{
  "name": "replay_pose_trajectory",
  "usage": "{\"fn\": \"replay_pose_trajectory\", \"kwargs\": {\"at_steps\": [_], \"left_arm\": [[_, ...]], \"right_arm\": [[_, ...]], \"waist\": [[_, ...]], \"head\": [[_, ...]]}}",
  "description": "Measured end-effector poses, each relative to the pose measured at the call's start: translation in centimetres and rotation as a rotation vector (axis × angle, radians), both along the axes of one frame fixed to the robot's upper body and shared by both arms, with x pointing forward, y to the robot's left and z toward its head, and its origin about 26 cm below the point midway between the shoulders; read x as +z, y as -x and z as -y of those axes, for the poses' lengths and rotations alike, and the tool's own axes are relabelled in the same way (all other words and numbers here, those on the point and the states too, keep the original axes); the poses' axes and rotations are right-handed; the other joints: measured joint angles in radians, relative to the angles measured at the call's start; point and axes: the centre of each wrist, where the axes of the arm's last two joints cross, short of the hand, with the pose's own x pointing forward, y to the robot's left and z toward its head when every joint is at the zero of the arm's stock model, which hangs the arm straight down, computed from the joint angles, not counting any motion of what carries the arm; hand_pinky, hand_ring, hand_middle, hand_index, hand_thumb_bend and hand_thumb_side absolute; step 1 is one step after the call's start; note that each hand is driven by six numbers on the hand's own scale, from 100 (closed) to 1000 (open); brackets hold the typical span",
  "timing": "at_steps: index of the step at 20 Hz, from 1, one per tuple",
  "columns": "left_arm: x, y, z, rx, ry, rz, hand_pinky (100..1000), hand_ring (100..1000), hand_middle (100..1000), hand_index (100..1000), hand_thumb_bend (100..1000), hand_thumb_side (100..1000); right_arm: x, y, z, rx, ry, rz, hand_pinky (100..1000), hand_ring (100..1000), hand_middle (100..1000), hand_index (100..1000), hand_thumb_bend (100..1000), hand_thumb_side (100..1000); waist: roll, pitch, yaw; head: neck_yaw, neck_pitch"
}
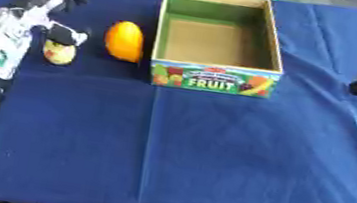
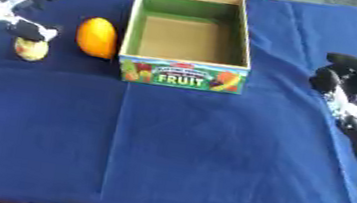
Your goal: Pick up objects on the table and place them in the box.
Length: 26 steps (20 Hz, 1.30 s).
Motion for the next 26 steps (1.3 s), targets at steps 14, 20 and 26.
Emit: {"fn": "replay_pose_trajectory", "kwargs": {"at_steps": [14, 20, 26], "left_arm": [[-0.8, -0.1, -0.7, 0.106, -0.112, -0.069, 660, 626, 649, 796, 288, 100], [-1.0, 0.0, -1.4, 0.058, -0.111, -0.189, 661, 628, 665, 807, 348, 177], [-0.1, 0.3, -2.0, 0.013, -0.097, -0.241, 661, 656, 708, 831, 500, 320]], "right_arm": [[0.0, 0.0, 0.0, 0.001, 0.0, -0.001, 712, 645, 592, 768, 324, 404], [0.0, 0.0, 0.0, 0.001, 0.0, 0.0, 712, 645, 593, 768, 324, 404], [0.1, 0.0, 0.0, 0.001, 0.0, 0.002, 712, 645, 593, 768, 325, 404]], "waist": [[0.005, 0.0, -0.001], [0.003, 0.0, -0.001], [0.003, 0.0, 0.0]], "head": [[-0.01, -0.008], [-0.013, -0.008], [-0.015, -0.009]]}}
